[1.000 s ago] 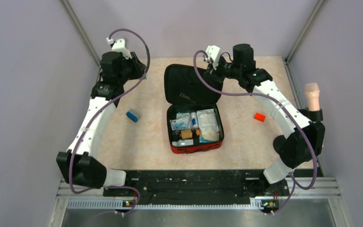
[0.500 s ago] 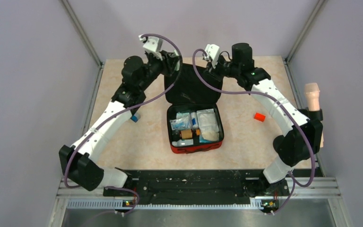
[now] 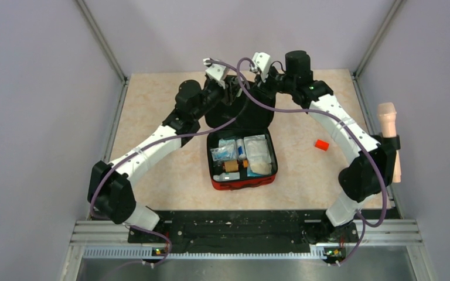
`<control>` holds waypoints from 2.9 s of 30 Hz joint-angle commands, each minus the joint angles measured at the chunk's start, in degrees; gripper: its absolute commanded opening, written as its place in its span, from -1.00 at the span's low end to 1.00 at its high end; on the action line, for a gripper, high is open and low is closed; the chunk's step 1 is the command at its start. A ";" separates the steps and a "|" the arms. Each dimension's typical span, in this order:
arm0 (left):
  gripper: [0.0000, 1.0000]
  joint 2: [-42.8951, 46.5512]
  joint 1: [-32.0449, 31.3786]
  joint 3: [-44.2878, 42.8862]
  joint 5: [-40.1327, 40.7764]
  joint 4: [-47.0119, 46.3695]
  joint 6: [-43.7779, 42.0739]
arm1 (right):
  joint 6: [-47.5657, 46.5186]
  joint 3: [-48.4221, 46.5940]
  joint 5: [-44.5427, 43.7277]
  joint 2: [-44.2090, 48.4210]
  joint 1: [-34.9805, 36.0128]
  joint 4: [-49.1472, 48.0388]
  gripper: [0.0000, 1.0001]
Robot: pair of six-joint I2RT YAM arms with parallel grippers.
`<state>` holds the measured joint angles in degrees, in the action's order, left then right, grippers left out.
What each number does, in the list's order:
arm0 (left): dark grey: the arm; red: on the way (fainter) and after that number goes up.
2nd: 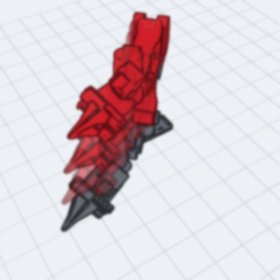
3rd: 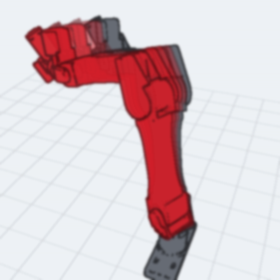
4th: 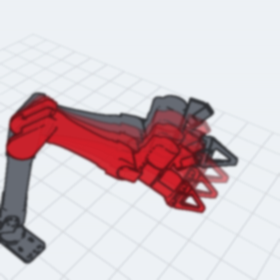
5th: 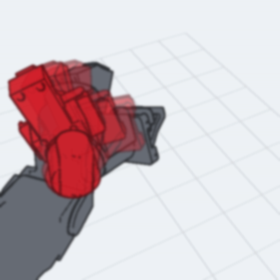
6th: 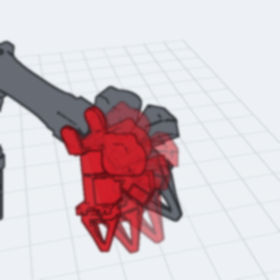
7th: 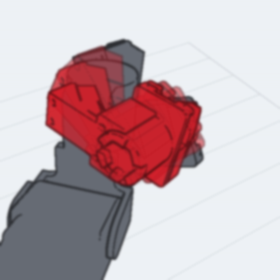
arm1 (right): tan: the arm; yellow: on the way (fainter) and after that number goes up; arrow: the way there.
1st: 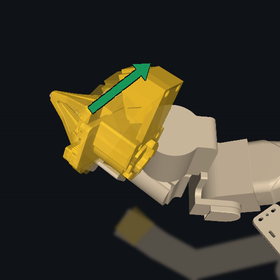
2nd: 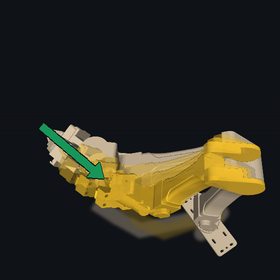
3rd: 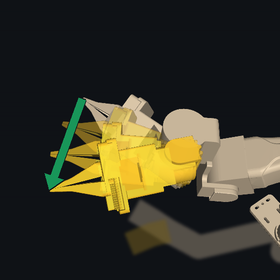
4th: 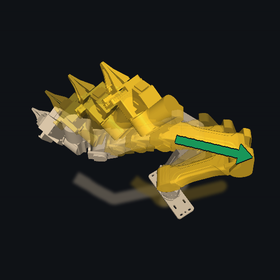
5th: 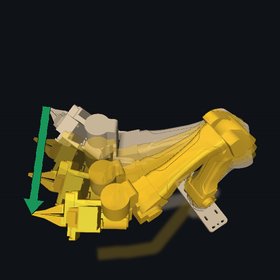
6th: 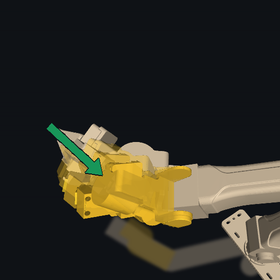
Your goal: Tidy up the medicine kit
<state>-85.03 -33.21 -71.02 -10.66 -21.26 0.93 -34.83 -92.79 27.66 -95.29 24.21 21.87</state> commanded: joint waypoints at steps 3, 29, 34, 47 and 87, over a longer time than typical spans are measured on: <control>-0.32 -1.17 -0.27 1.75 1.88 -8.90 -4.40 | 3.79 0.33 2.42 -0.88 0.75 2.75 -1.00; -0.35 -6.25 -1.21 8.36 1.22 -9.46 -14.84 | 7.66 0.70 4.59 -0.74 0.33 1.32 -1.00; -0.15 -5.81 -1.16 9.24 2.38 -9.81 -15.97 | 8.51 0.51 4.85 -1.03 0.32 1.11 -1.00; 0.98 3.75 -1.19 4.37 3.72 0.51 -14.61 | 8.37 0.94 4.34 -0.95 0.33 1.14 -1.00; -0.33 -4.51 16.38 -16.39 -38.05 45.68 -15.88 | -4.26 11.98 8.96 6.38 3.40 -11.08 -1.00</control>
<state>-87.33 -16.53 -84.71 -47.72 20.95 -6.85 -43.55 -78.15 37.80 -85.95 26.79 11.07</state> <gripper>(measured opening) 0.429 0.069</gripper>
